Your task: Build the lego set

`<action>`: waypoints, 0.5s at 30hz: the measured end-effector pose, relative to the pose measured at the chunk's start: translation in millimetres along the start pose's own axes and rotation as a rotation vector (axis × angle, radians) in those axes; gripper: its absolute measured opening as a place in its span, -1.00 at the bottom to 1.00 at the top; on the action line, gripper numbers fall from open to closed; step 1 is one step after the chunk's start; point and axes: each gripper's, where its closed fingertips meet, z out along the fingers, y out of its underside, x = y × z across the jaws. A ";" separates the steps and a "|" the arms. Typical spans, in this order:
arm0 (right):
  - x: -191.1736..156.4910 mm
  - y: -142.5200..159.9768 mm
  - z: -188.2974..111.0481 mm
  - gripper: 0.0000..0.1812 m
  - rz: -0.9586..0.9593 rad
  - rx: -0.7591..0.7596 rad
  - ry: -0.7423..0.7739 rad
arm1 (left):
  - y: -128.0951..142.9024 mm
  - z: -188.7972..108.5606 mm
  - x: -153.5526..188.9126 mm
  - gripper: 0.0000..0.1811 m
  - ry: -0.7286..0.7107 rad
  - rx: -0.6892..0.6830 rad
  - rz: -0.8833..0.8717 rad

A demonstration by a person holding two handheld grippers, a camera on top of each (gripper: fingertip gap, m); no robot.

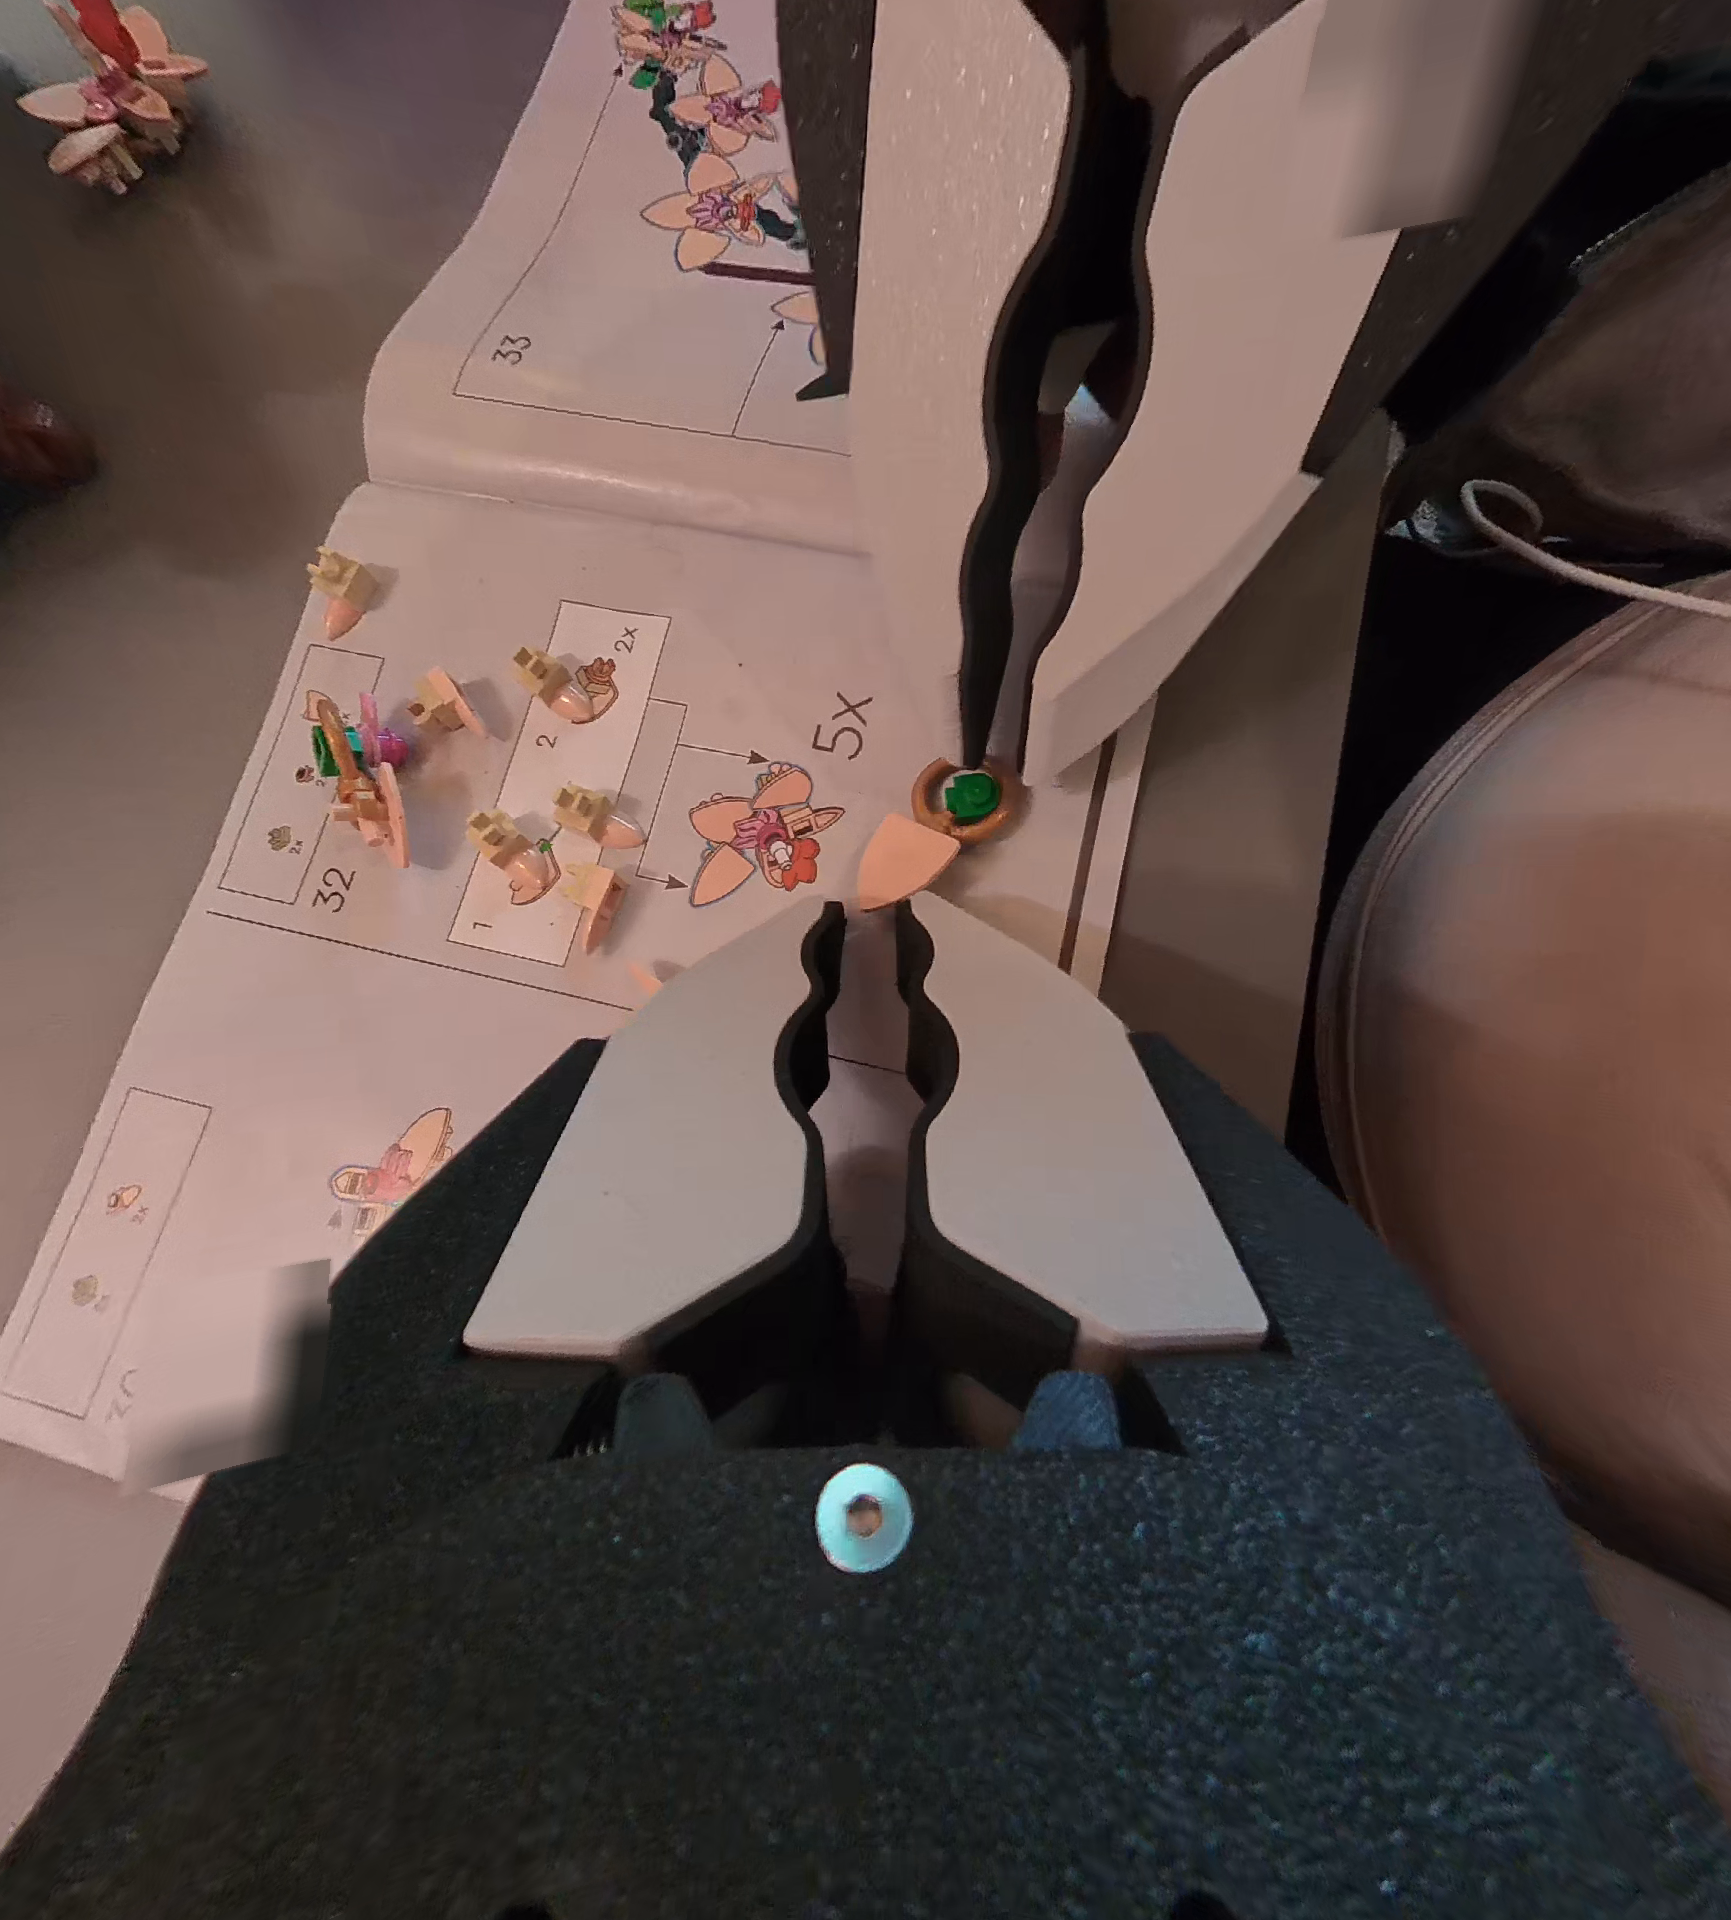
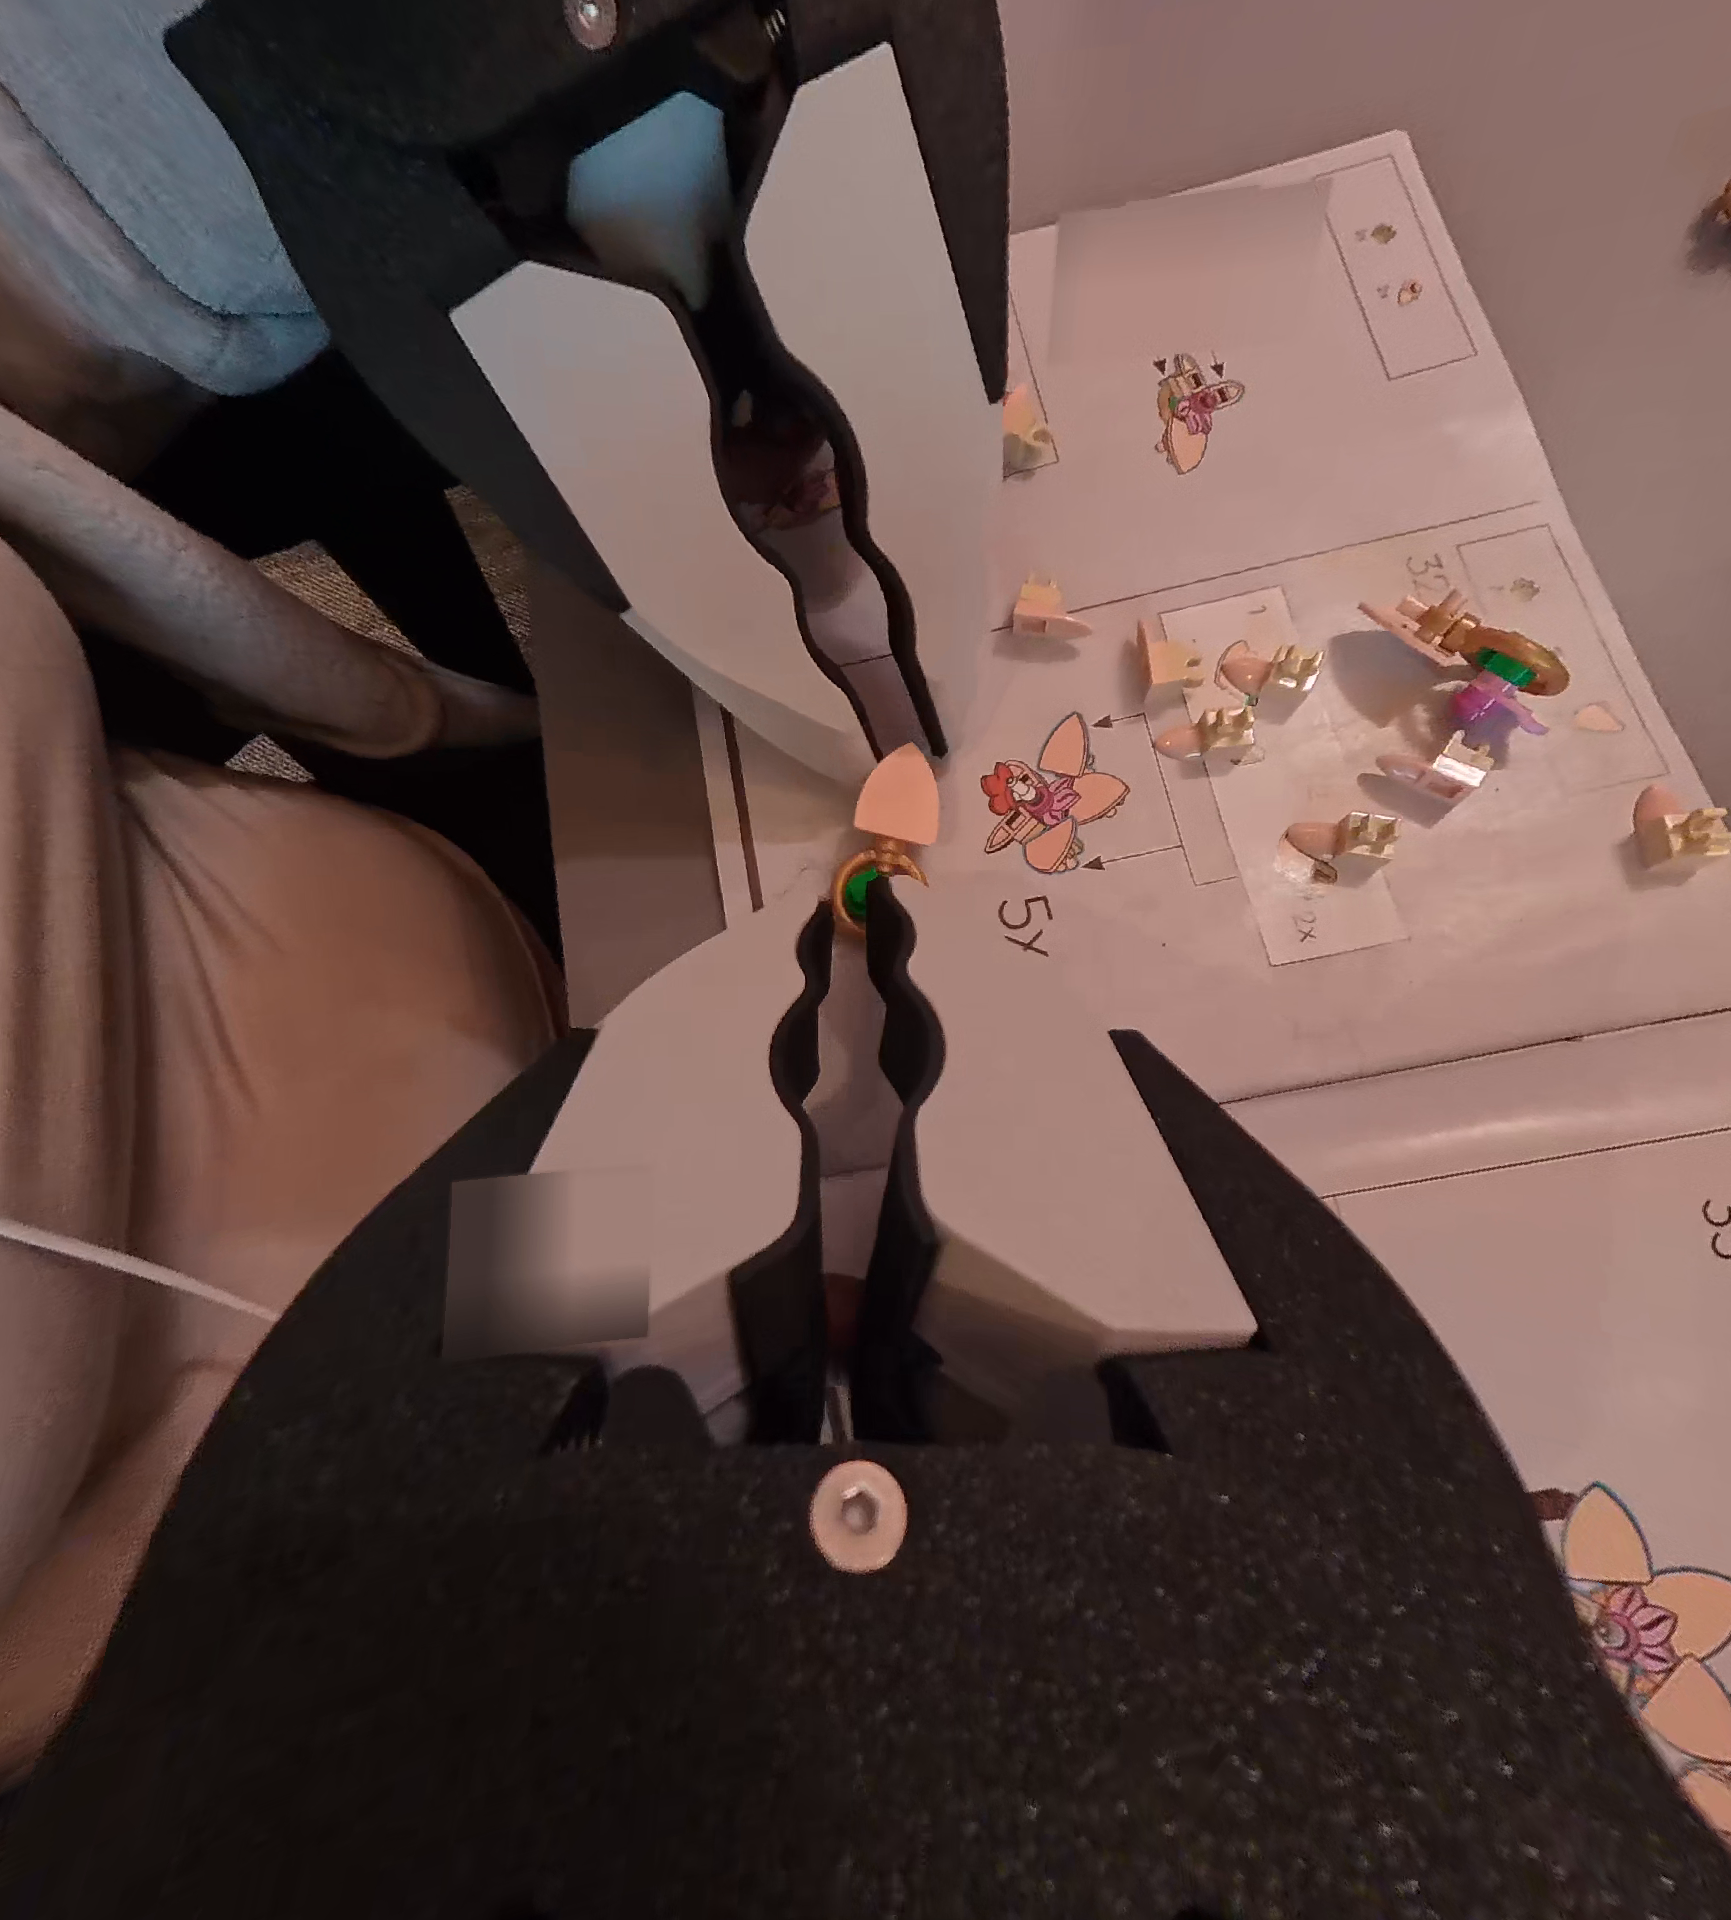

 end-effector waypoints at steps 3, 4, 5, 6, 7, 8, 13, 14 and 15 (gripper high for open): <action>-1.8 3.6 -0.5 -0.94 0.021 -0.028 0.004 | -0.3 0.2 0.0 -0.90 0.008 -0.005 0.022; -1.5 5.6 -0.4 -0.93 0.031 -0.040 0.007 | -0.3 0.3 0.0 -0.89 0.009 -0.005 0.026; -0.7 7.2 -0.2 -0.94 0.042 -0.047 0.008 | -0.4 0.3 0.1 -0.89 0.010 -0.006 0.031; 0.7 8.5 0.0 -0.93 0.055 -0.053 0.010 | -0.5 0.3 0.1 -0.89 0.010 -0.005 0.036; 2.1 9.4 0.1 -0.93 0.065 -0.056 0.012 | -0.4 0.3 0.3 -0.89 0.009 -0.005 0.039; 3.0 9.5 0.5 -0.93 0.067 -0.055 0.010 | -0.4 0.3 0.6 -0.89 0.009 -0.004 0.042; 4.9 8.1 3.9 -0.93 0.045 -0.060 0.010 | -0.7 0.2 0.5 -0.89 0.004 0.006 0.066; 5.6 7.8 4.4 -0.93 0.039 -0.061 0.010 | -0.6 0.1 0.2 -0.88 0.006 0.008 0.067; 6.0 7.4 4.8 -0.93 0.034 -0.062 0.008 | -0.4 -0.1 -0.2 -0.88 0.006 0.008 0.069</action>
